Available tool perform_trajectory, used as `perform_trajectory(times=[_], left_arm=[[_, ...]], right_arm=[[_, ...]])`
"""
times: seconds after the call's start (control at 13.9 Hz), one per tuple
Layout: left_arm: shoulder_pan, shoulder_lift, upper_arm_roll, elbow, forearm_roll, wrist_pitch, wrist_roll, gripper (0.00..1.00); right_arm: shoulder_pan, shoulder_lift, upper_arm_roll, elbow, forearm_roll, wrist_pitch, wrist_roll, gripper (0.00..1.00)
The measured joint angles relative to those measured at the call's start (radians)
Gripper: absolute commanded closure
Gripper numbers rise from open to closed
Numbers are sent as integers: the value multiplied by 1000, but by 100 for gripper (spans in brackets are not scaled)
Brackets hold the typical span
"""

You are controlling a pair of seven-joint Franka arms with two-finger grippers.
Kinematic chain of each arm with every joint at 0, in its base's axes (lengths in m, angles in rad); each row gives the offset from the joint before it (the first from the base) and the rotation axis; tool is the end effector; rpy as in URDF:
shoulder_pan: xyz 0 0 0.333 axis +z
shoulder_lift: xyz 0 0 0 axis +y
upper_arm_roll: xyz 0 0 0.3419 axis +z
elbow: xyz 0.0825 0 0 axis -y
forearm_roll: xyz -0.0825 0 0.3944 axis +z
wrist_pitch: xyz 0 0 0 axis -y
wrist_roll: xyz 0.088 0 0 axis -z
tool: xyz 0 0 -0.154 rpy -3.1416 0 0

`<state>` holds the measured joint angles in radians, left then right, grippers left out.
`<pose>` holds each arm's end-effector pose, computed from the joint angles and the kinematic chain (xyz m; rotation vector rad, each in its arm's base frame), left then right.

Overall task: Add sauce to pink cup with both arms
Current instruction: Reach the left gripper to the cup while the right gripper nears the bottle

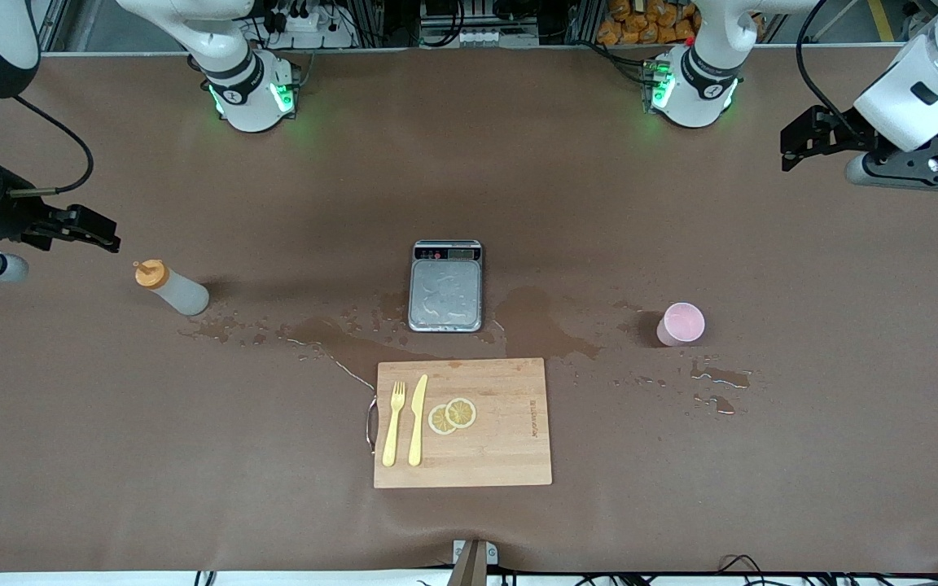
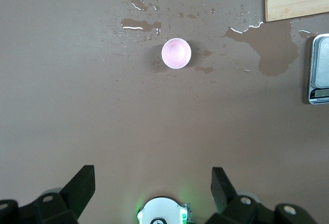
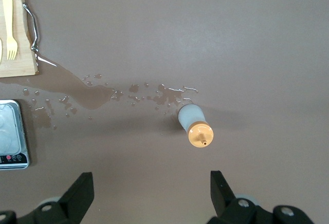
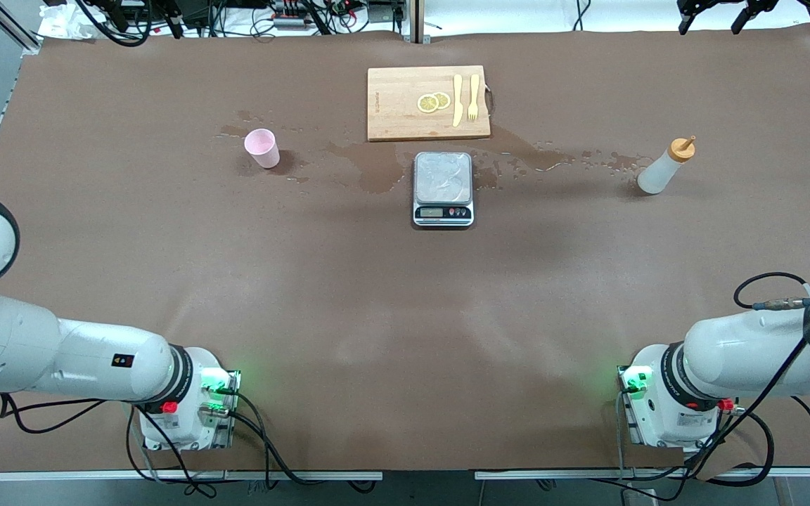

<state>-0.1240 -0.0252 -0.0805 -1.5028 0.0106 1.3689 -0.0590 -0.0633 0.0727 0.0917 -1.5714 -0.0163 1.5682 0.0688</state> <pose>0.5189 -0.1064 0.6330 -3.1025 0.2235 0.1653 0.5824 0.0124 0.5613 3.1255 -0.0622 -0.1173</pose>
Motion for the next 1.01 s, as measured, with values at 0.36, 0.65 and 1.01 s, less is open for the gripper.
perform_trajectory(times=[0.36, 0.65, 1.01], left_arm=[[1, 0, 2, 0, 0, 0, 0, 0], [1, 3, 3, 0, 0, 0, 0, 0], [-6, 71, 1, 1, 0, 7, 0, 0]], right_arm=[[-11, 0, -3, 4, 0, 0, -1, 0], [-36, 0, -5, 20, -1, 0, -8, 0], [-129, 15, -10, 27, -2, -2, -21, 0]])
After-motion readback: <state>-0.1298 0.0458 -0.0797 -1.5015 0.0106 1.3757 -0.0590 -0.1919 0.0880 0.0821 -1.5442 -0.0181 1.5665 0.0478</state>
